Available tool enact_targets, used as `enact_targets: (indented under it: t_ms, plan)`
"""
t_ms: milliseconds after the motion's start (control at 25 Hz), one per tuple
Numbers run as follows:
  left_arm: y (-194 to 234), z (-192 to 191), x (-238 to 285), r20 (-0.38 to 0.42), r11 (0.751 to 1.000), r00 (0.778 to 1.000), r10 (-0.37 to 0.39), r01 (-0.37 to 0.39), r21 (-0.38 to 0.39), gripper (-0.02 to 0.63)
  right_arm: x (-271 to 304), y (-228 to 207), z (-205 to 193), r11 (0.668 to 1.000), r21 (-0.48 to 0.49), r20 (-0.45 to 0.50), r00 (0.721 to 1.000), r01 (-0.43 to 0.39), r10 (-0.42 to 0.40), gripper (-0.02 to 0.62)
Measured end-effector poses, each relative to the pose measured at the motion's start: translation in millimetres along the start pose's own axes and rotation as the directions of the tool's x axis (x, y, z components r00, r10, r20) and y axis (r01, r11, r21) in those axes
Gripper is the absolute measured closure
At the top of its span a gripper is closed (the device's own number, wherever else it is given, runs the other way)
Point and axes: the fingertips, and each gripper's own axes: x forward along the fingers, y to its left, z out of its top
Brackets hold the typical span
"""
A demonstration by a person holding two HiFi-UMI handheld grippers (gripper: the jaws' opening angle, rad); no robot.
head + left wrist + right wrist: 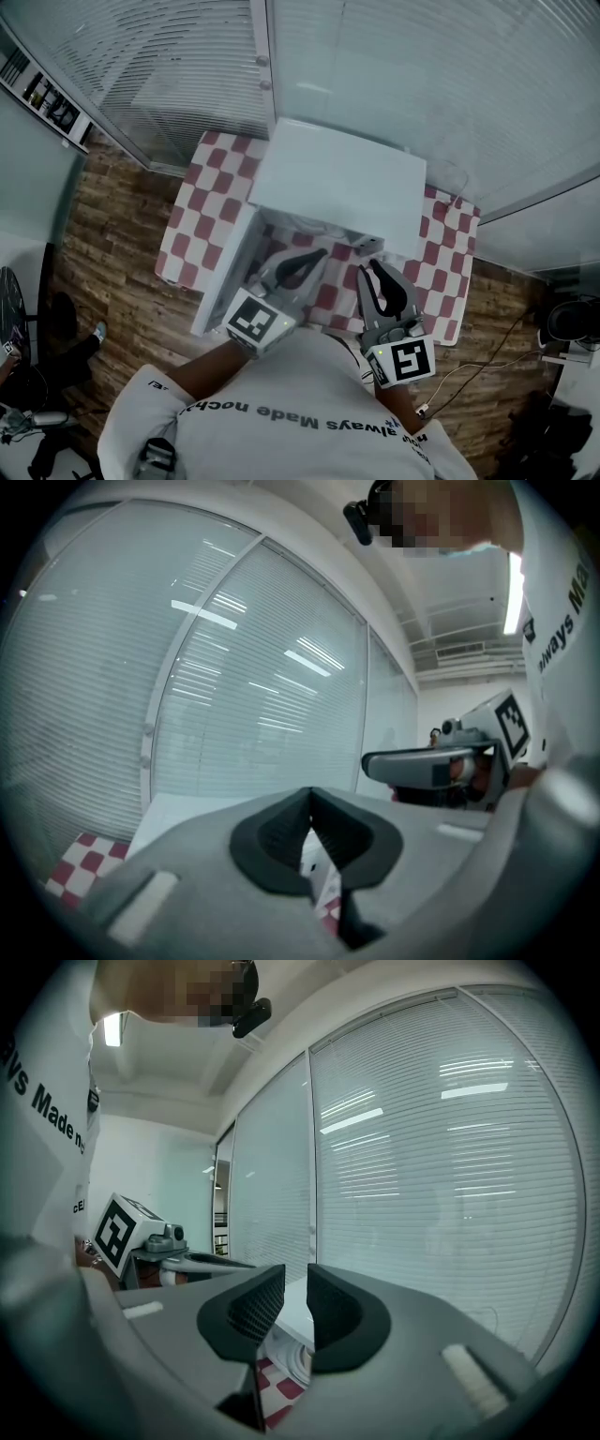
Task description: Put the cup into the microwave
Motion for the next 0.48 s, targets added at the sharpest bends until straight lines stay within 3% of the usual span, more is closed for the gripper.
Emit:
enact_targets:
  t_ms: [480]
  plan:
    - [-2.5, 3.2, 3.4, 0.020, 1.000, 1.000, -0.012, 0.012, 0.000, 0.606, -0.4, -6.2, -1.5, 1.000, -0.005, 0.004, 1.000, 0.009, -0.009, 0.525]
